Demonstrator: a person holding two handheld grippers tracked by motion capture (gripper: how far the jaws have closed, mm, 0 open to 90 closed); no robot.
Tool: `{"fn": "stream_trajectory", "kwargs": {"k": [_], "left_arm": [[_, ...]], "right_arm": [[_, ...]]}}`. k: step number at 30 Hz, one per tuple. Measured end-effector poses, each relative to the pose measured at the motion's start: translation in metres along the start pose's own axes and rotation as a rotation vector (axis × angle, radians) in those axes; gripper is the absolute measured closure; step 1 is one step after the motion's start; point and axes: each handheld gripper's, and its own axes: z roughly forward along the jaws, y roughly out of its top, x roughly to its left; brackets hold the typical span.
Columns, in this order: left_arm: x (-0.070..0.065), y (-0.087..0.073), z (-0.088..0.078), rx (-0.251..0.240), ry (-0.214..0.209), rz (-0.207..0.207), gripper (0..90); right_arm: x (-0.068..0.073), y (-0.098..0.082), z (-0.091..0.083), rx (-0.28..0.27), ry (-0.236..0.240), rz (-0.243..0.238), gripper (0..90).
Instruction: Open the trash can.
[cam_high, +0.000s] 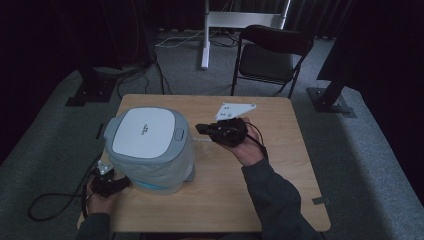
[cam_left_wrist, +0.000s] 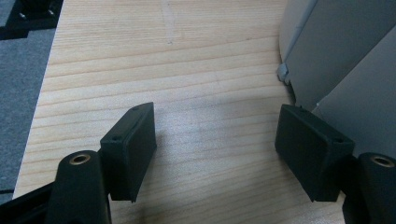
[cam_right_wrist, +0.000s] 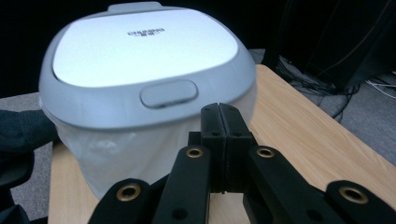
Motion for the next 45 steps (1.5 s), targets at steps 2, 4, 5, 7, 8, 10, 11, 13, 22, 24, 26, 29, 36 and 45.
{"fn": "stream_trajectory", "kwargs": {"k": [2, 4, 5, 7, 8, 10, 11, 13, 22, 24, 26, 29, 36, 45], "left_arm": [[0.000, 0.000, 0.000, 0.000, 0.000, 0.001, 29.6], [0.000, 0.000, 0.000, 0.000, -0.002, 0.001, 29.6], [0.000, 0.000, 0.000, 0.000, -0.002, 0.001, 29.6], [0.000, 0.000, 0.000, 0.000, -0.002, 0.001, 29.6], [0.000, 0.000, 0.000, 0.000, -0.001, 0.001, 29.6], [0.000, 0.000, 0.000, 0.000, -0.001, 0.001, 29.6], [0.000, 0.000, 0.000, 0.000, -0.001, 0.000, 29.6], [0.000, 0.000, 0.000, 0.003, -0.001, 0.003, 29.6], [0.000, 0.001, 0.000, 0.011, -0.005, 0.014, 29.7], [0.000, 0.001, 0.000, 0.011, -0.005, 0.014, 29.7], [0.000, 0.001, 0.000, 0.010, -0.005, 0.013, 29.7], [-0.001, 0.001, 0.001, 0.003, -0.005, 0.006, 29.7], [-0.001, 0.001, 0.001, 0.004, -0.007, 0.010, 29.7], [-0.001, 0.001, 0.001, 0.004, -0.008, 0.011, 29.8]], "right_arm": [[0.002, 0.003, 0.003, -0.002, 0.008, -0.006, 89.5], [0.003, 0.005, 0.006, 0.000, 0.014, -0.014, 89.5], [0.005, 0.006, 0.008, 0.002, 0.017, -0.014, 89.5], [0.007, 0.008, 0.011, 0.004, 0.015, -0.023, 89.5], [0.009, 0.009, 0.012, 0.001, 0.017, -0.028, 89.5], [0.011, 0.010, 0.013, 0.000, 0.025, -0.033, 89.5], [0.012, 0.010, 0.015, 0.003, 0.028, -0.030, 89.5], [0.013, 0.011, 0.018, 0.006, 0.036, -0.033, 89.5], [0.016, 0.016, 0.031, 0.008, 0.052, -0.039, 89.5], [0.016, 0.017, 0.032, 0.001, 0.059, -0.032, 89.5], [0.016, 0.018, 0.034, 0.001, 0.060, -0.034, 89.5], [0.016, 0.018, 0.036, 0.005, 0.061, -0.034, 89.6], [0.015, 0.019, 0.040, 0.010, 0.065, -0.027, 89.8], [0.016, 0.019, 0.040, 0.020, 0.063, -0.032, 90.0]]}}
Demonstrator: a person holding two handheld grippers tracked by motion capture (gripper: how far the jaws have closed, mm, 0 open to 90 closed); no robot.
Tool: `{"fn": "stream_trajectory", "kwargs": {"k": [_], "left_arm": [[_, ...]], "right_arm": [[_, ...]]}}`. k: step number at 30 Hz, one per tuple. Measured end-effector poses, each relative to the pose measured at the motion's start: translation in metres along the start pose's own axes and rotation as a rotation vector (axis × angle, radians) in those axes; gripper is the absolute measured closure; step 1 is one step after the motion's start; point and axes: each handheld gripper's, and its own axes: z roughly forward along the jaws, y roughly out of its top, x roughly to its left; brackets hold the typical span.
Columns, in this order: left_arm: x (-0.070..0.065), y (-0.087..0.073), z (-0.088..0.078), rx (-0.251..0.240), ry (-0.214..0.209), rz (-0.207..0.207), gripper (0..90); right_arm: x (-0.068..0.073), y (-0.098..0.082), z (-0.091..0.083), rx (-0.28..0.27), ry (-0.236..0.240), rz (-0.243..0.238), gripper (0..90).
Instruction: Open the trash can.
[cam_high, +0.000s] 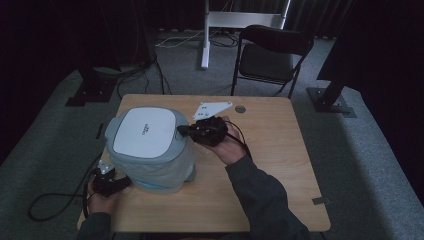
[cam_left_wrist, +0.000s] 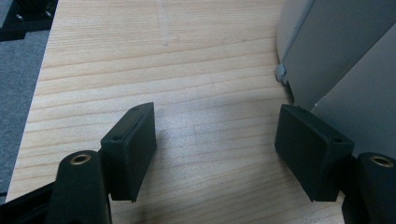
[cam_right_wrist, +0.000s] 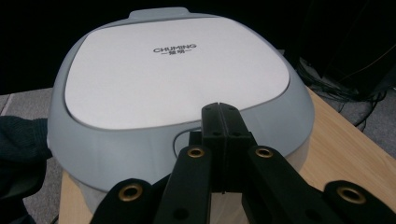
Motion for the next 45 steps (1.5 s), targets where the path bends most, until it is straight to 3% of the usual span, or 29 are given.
{"fn": "stream_trajectory", "kwargs": {"k": [13, 31, 45], "left_arm": [[0.000, 0.000, 0.000, -0.002, -0.001, -0.003, 30.1], [0.000, 0.000, 0.000, -0.002, -0.002, -0.003, 30.1], [0.000, 0.000, 0.000, 0.001, -0.002, 0.000, 30.1]], "right_arm": [[0.000, -0.002, -0.001, -0.019, 0.004, 0.006, 89.7], [-0.018, -0.011, -0.020, -0.052, -0.067, 0.063, 77.4], [-0.031, -0.028, -0.023, -0.025, -0.116, 0.104, 67.5]]}}
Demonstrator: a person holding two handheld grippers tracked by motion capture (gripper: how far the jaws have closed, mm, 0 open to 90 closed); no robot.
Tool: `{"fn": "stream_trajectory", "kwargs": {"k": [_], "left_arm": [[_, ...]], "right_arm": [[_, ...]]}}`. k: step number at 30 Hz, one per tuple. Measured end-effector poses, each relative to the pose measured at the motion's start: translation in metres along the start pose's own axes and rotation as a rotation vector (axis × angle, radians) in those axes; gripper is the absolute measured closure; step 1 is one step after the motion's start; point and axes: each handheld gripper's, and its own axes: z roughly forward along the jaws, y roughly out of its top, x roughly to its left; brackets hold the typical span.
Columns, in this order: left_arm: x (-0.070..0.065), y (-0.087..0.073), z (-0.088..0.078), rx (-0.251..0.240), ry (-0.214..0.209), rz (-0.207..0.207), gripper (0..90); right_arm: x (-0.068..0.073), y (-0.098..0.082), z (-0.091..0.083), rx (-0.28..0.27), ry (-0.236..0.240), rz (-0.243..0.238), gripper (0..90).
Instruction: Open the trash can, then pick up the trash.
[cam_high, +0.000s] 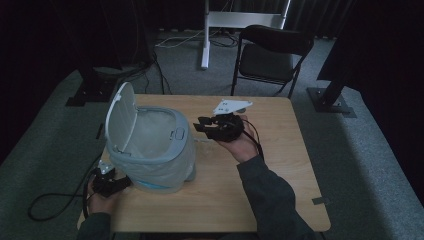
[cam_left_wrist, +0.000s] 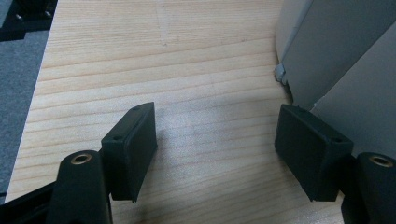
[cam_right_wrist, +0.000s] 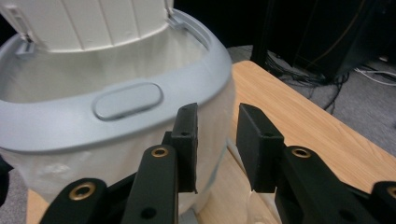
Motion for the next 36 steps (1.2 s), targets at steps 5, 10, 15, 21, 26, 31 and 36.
{"fn": "stream_trajectory", "kwargs": {"k": [5, 10, 15, 21, 26, 31, 36], "left_arm": [[0.000, 0.000, 0.000, 0.000, 0.000, 0.000, 30.1], [0.000, 0.000, 0.000, -0.001, 0.000, -0.001, 30.1], [0.000, 0.000, 0.000, -0.003, 0.000, -0.003, 30.1], [0.000, 0.000, 0.000, -0.004, 0.000, -0.005, 30.1], [0.000, 0.000, 0.000, -0.004, 0.001, -0.004, 30.1], [0.000, 0.000, 0.000, 0.000, 0.000, 0.000, 30.1], [0.000, 0.000, 0.000, 0.000, 0.001, 0.000, 30.1]], "right_arm": [[-0.009, -0.009, 0.000, 0.012, -0.030, 0.021, 65.2], [-0.016, -0.016, 0.001, 0.029, -0.045, 0.038, 63.2], [-0.023, -0.026, 0.000, 0.044, -0.077, 0.054, 61.8], [-0.028, -0.032, 0.001, 0.064, -0.097, 0.060, 61.4], [-0.032, -0.038, 0.002, 0.076, -0.112, 0.066, 60.6], [-0.038, -0.047, 0.003, 0.092, -0.128, 0.078, 59.6], [-0.044, -0.053, 0.005, 0.106, -0.142, 0.093, 59.2]]}}
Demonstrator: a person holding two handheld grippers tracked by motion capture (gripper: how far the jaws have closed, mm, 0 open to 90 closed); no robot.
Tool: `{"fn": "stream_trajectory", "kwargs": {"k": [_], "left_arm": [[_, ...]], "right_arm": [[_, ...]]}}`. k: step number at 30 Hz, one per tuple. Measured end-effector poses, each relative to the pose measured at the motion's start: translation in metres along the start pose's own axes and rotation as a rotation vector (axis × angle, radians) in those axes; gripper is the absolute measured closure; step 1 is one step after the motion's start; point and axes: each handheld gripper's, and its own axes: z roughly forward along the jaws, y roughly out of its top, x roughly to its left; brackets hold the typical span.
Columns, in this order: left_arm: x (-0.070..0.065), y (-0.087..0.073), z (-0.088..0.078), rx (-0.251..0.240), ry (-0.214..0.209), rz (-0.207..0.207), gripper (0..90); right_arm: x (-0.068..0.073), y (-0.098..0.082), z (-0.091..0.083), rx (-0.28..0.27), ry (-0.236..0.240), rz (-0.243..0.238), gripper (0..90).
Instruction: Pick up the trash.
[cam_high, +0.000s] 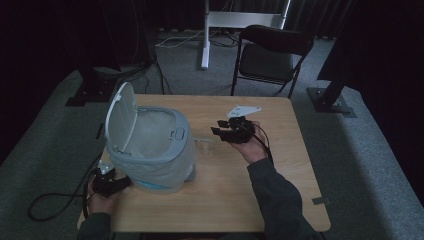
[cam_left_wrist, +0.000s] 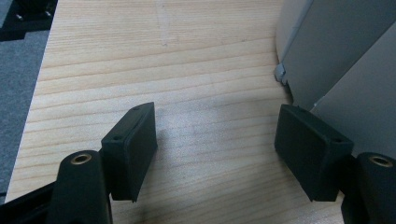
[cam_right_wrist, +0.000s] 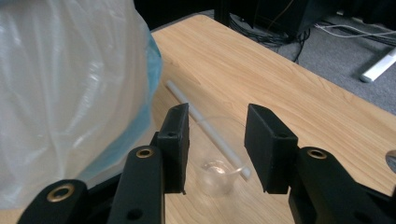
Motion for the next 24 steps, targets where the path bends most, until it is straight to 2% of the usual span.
{"fn": "stream_trajectory", "kwargs": {"k": [11, 24], "left_arm": [[0.000, 0.000, 0.000, 0.000, 0.000, 0.000, 30.1], [0.000, 0.000, 0.000, -0.005, 0.000, -0.004, 30.1]], "right_arm": [[-0.010, -0.014, 0.010, 0.042, -0.033, 0.024, 58.4], [-0.018, -0.017, 0.029, 0.076, -0.036, 0.054, 58.4]]}}
